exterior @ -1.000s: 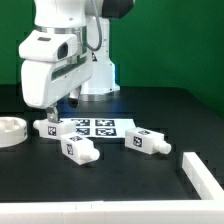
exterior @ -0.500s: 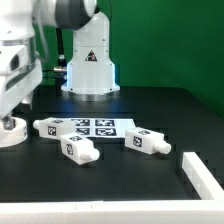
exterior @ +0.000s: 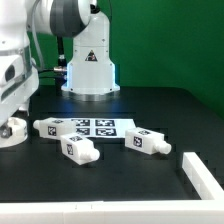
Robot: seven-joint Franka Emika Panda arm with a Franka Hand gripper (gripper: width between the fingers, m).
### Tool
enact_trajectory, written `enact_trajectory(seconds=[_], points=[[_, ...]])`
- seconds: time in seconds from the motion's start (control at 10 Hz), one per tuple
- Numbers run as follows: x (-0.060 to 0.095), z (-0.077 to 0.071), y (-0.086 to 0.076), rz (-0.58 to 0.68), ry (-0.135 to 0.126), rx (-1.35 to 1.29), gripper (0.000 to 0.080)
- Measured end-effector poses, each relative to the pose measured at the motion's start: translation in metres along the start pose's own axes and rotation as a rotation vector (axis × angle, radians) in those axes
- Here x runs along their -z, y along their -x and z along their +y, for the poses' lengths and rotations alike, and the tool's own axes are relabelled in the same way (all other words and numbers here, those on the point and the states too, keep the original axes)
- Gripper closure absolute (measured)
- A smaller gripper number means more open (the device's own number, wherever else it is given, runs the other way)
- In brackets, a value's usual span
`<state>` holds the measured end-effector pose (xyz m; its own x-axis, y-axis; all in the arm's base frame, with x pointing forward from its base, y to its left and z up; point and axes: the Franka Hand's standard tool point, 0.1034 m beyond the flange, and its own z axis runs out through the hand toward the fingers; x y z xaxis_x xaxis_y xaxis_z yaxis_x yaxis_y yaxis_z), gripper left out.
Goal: Assemble stool
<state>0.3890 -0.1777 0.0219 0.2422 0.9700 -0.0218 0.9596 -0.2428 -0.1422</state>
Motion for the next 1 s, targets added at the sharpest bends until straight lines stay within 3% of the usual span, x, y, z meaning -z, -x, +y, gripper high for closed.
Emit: enact_trajectory(seconds=[0.1,0.5,0.8,1.0], points=[[-0.005,-0.003,0.000,0.001,-0.010,-0.002,0.0150],[-0.005,-0.001,0.005,0.003,-0.010,0.006,0.0150],[-0.002,0.008,0.017,-0.003,0.003,0.001,0.0150],[-0.001,0.013,0.016,-0.004,0.009,-0.002,0.0150]])
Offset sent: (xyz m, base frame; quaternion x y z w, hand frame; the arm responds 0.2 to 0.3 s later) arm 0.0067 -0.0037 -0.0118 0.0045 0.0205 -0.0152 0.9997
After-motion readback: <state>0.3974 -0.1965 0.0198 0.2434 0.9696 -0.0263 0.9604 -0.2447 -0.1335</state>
